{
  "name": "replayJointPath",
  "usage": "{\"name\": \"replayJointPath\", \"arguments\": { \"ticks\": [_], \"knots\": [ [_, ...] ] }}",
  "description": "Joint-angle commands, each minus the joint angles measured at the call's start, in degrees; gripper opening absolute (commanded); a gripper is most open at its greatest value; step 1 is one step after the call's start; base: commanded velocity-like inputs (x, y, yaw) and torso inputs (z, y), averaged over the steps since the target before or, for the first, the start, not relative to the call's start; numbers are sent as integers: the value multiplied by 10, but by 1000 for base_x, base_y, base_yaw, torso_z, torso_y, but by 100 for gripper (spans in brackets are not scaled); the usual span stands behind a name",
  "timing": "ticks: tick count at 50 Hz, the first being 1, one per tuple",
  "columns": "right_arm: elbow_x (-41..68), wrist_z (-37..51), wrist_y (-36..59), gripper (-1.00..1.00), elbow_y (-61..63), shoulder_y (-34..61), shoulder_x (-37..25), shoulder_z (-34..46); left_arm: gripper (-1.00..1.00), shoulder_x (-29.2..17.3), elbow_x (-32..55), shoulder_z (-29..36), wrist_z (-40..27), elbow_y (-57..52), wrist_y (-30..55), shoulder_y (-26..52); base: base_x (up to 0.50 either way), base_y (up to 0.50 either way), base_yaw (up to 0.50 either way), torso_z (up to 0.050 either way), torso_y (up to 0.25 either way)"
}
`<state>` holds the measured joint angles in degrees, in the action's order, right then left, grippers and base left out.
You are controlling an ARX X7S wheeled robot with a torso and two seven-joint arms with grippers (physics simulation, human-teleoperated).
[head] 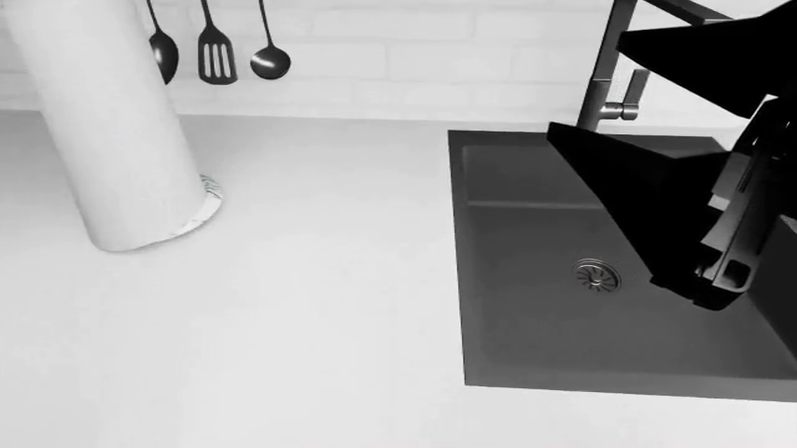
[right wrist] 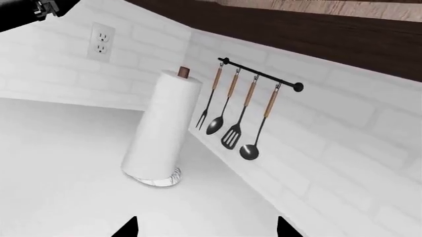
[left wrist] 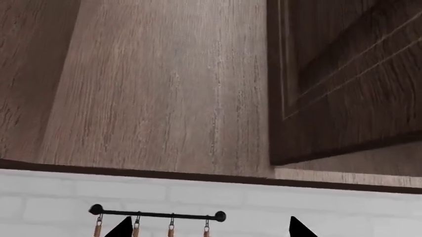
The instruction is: Pick the celery, carrot from the counter and place them in the cabinet. Then close the cabinet.
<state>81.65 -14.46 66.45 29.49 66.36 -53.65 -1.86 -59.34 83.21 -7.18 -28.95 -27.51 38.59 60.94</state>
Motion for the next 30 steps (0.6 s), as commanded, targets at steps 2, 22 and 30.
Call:
{"name": "replayJointPath", "arguments": {
  "ticks": [2, 22, 30],
  "knots": [
    [4, 3, -1, 100, -1, 6, 1, 5, 100, 19, 9, 40, 5, 36, 9, 88, 0, 0, 0, 0, 0],
    [1, 2, -7, 100, 0, 2, 2, 9, 100, 31, 61, 37, -72, 53, 12, 164, 0, 0, 0, 0, 0],
    [2, 4, -9, 100, 0, 2, 2, 11, 100, 34, 56, 45, -79, 62, 14, 183, 0, 0, 0, 0, 0]
  ]
}}
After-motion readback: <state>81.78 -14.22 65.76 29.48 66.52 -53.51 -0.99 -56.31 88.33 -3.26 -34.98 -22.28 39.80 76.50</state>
